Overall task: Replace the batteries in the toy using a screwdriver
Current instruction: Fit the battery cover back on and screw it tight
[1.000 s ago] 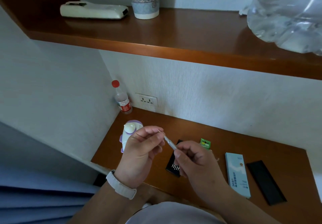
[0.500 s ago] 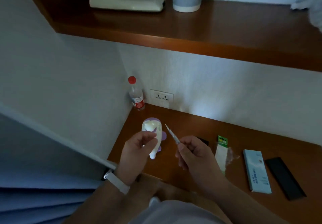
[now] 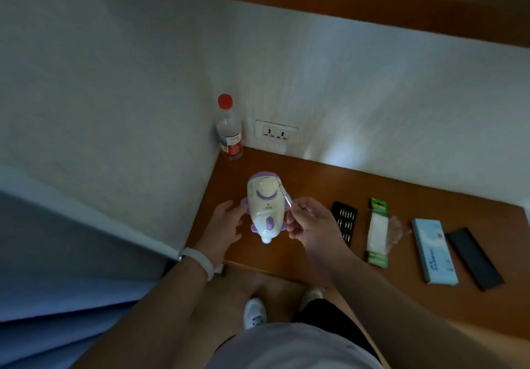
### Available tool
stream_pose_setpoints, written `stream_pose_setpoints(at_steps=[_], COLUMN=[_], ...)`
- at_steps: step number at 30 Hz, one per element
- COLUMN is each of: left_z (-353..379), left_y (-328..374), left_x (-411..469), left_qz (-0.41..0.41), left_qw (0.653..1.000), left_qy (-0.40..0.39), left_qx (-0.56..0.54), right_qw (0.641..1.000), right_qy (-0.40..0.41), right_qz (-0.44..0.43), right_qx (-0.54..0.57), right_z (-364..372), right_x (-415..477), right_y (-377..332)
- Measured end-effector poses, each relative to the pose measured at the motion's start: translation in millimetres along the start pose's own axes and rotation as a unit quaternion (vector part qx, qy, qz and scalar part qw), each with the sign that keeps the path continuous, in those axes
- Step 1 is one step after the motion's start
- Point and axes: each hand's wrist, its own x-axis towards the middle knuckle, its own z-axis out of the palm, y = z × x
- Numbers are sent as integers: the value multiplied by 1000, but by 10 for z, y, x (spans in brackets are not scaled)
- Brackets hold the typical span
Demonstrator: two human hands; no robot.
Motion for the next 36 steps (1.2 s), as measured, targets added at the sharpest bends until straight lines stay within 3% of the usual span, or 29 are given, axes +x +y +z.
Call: stream_pose_setpoints(at_steps=[3,13,21,28,36], left_z=[12,91,40,78,115], left_y=[-9,15,-25,32,208], left_x=[142,509,614,530,161], left_qz=[-37,-49,-54,-30,56], left_qw=[998,987,978,980,983], left_qy=[-23,-130,-185,-187,-144], left_qx=[-49,-78,-77,-59,-99], right_qw=[999,982,982,983,983], right_qy=[-7,-7,-44,-34,-70], right_qz=[-6,21,33,42,-9], right_qx=[43,189,180,178,168], right_z=[51,42,52,13,23], right_x=[179,836,924,893,429], right_y=[66,192,184,183,-224])
